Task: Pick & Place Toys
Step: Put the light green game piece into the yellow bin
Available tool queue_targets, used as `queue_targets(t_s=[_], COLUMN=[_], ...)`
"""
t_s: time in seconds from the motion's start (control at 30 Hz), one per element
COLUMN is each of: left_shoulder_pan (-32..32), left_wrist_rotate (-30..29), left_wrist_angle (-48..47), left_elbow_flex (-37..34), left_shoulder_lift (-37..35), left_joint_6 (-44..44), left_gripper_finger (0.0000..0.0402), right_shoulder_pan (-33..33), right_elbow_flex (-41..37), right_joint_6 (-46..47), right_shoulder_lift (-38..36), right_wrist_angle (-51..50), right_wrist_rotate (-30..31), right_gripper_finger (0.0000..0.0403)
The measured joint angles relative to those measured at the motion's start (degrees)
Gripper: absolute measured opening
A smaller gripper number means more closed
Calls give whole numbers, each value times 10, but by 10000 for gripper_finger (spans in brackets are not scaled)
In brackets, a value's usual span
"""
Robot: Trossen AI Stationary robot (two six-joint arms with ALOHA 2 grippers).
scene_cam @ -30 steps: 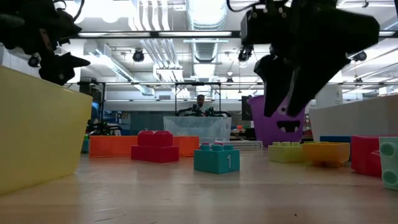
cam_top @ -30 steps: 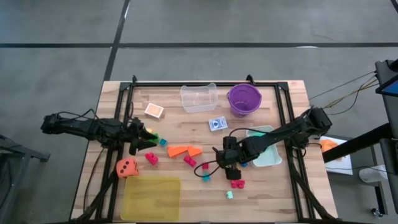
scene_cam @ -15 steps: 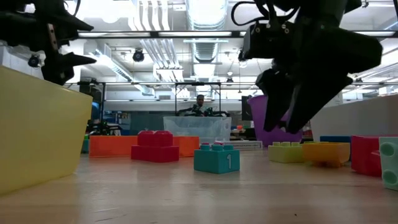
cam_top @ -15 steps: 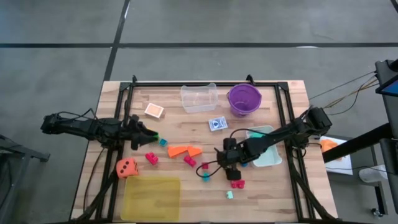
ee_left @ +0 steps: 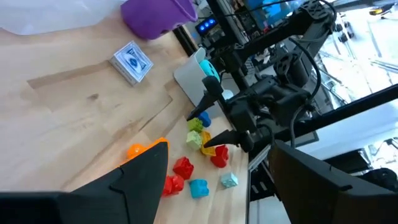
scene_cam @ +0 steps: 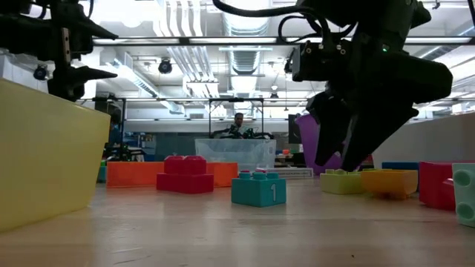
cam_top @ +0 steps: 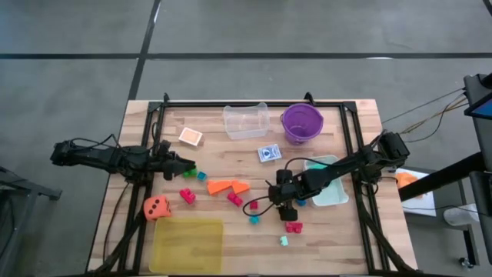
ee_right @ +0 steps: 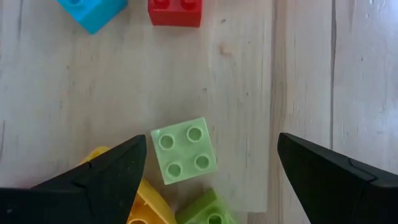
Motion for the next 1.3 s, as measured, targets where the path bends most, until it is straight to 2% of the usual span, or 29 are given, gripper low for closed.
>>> queue_targets(t_s=[0.3, 0.47, 0.63, 0.8, 0.97, 1.3], left_shoulder_pan=[0, 0, 0, 0, 0, 0], left_wrist_rotate=[-6, -6, -6, -6, -4, -2], left_wrist_angle=[0, 1, 4, 3, 4, 3], left_elbow_flex=[0, 0, 0, 0, 0, 0], left_shoulder_lift=[0, 0, 3, 3, 3, 3], left_joint_6=[0, -9, -10, -10, -10, -9], left_gripper_finger=[274, 274, 274, 274, 274, 274], right_shoulder_pan=[17, 36, 35, 35, 35, 36], right_elbow_flex=[9, 45, 68, 66, 60, 53], right_joint_6=[-26, -20, -13, -12, -15, -26], right_shoulder_lift=[37, 66, 73, 71, 71, 72], right_wrist_angle=[14, -16, -44, -60, -58, -55], right_wrist_rotate=[8, 57, 65, 55, -9, -2], right_gripper_finger=[359, 359, 353, 296, 233, 158])
